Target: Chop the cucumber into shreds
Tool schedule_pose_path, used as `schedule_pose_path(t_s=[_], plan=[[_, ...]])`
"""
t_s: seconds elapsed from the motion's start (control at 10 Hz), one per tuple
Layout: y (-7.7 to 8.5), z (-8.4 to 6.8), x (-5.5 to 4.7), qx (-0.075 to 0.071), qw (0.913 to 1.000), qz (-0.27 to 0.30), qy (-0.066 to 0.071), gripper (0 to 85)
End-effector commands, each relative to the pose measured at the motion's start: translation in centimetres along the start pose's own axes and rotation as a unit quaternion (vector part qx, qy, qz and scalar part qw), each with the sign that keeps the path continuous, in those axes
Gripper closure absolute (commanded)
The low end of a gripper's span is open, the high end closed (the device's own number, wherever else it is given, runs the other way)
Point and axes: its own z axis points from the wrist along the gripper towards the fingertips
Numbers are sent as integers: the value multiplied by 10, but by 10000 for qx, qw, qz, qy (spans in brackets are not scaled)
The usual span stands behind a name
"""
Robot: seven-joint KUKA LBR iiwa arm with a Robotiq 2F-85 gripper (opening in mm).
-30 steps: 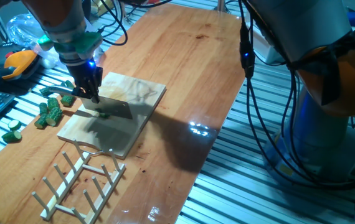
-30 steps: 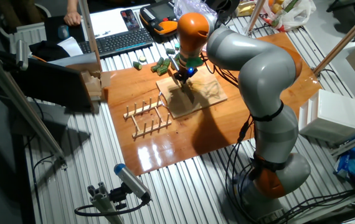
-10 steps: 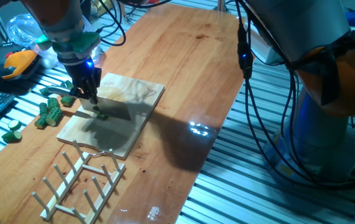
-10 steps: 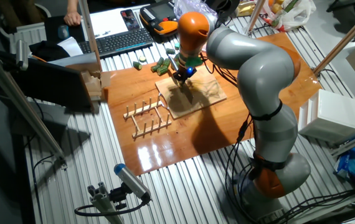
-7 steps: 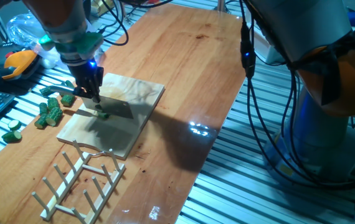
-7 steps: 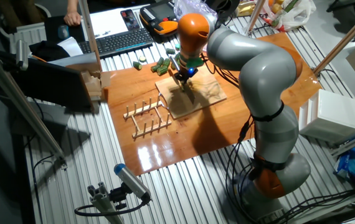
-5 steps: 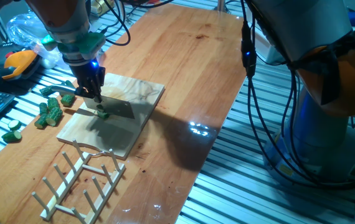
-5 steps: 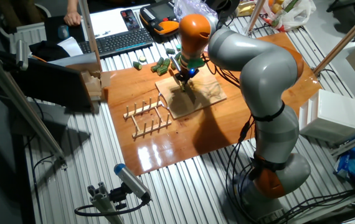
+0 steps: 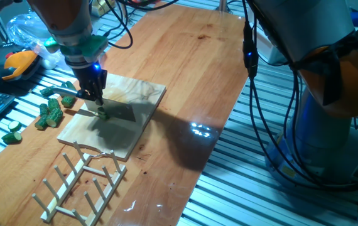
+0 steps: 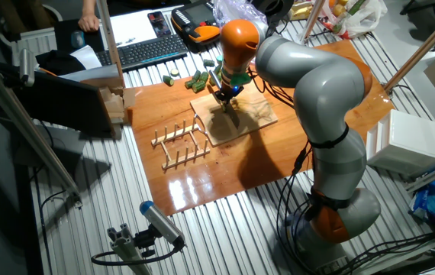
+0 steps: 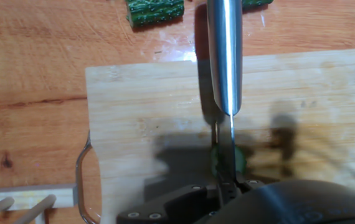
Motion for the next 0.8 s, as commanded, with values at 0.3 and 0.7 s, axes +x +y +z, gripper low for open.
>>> schedule_pose_path(t_s=[0.3,0.7], plan=[[1,12,-1,-61,10000,-29,-72,850],[11,-13,-3,-11,10000,1,86,850]])
